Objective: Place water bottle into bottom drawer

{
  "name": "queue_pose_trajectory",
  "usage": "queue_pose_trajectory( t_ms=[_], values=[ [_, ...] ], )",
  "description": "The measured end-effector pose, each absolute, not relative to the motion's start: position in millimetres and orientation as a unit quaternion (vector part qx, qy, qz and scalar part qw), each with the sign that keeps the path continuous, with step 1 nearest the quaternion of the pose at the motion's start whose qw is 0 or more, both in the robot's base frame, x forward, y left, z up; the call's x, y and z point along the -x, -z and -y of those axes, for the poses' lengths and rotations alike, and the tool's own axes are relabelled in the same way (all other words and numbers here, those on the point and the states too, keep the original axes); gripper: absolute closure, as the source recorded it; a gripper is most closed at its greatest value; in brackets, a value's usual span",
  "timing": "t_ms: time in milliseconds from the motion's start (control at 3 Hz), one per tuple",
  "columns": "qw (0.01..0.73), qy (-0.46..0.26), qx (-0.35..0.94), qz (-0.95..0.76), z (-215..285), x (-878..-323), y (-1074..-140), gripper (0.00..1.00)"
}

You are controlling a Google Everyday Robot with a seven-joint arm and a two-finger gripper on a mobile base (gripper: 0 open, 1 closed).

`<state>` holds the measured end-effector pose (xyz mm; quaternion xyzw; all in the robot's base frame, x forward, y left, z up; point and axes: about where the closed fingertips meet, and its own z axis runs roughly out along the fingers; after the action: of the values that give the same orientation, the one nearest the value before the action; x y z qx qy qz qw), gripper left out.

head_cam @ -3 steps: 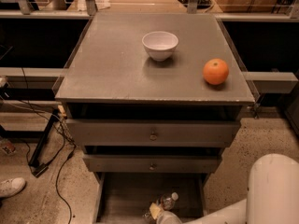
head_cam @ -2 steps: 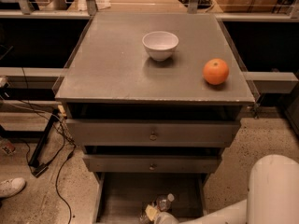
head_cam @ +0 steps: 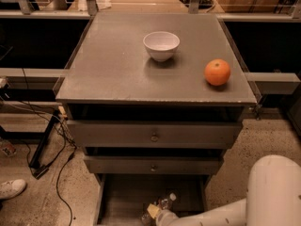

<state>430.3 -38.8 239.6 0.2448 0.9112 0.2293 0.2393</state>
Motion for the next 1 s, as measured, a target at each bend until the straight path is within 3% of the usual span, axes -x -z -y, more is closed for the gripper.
queue_pose_trajectory(
  t_ms=[1000],
  values=[
    [0.164, -0.247, -0.298, -0.907, 66.3, -441.8, -190.7, 1.0]
  ],
)
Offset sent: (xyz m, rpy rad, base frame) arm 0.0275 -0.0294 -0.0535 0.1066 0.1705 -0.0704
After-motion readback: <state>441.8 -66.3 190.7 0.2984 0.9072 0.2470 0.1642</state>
